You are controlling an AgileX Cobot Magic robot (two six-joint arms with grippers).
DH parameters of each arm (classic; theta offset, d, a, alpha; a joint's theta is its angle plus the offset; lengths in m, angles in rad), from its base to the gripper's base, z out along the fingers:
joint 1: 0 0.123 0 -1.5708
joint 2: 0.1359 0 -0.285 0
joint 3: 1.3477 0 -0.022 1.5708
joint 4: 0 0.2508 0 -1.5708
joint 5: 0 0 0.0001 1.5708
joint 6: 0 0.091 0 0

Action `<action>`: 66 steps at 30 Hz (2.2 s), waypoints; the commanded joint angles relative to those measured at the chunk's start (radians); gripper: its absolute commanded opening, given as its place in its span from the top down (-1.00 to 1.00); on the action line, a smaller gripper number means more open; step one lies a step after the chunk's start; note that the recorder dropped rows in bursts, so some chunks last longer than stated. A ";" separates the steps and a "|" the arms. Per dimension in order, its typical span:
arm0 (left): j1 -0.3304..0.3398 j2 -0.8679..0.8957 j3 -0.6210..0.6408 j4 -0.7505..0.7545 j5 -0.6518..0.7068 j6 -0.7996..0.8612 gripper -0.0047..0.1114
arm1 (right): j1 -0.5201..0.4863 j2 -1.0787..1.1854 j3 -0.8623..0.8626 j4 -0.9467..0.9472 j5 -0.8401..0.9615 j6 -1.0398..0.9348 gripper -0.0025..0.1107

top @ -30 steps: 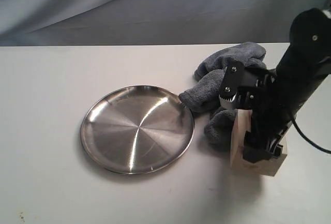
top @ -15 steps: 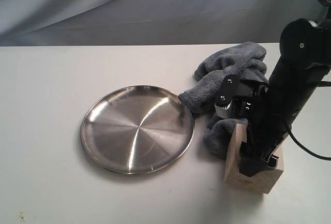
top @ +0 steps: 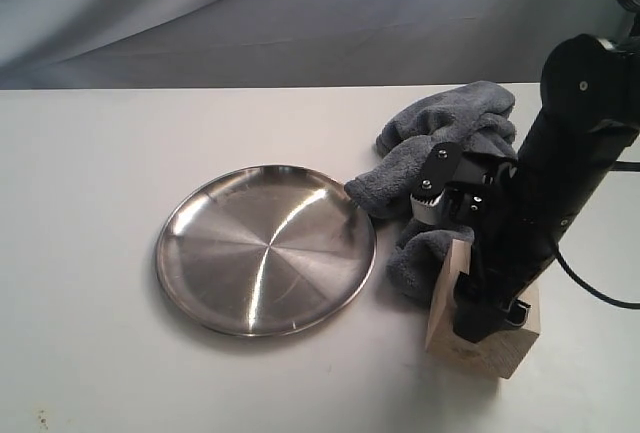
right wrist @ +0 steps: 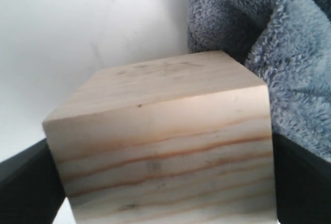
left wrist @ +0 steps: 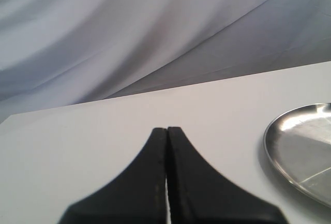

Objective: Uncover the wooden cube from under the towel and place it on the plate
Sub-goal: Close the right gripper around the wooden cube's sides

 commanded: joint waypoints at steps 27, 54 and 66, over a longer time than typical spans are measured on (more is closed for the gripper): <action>0.001 -0.003 0.000 -0.006 -0.011 -0.004 0.92 | 0.018 -0.038 -0.005 -0.112 0.085 0.081 -0.54; 0.001 -0.003 0.000 -0.006 -0.011 -0.004 0.92 | 0.020 -0.056 0.054 -0.071 -0.046 0.079 -0.46; 0.001 -0.003 0.000 -0.006 -0.011 -0.004 0.92 | 0.020 -0.037 0.054 -0.037 -0.008 0.071 -0.43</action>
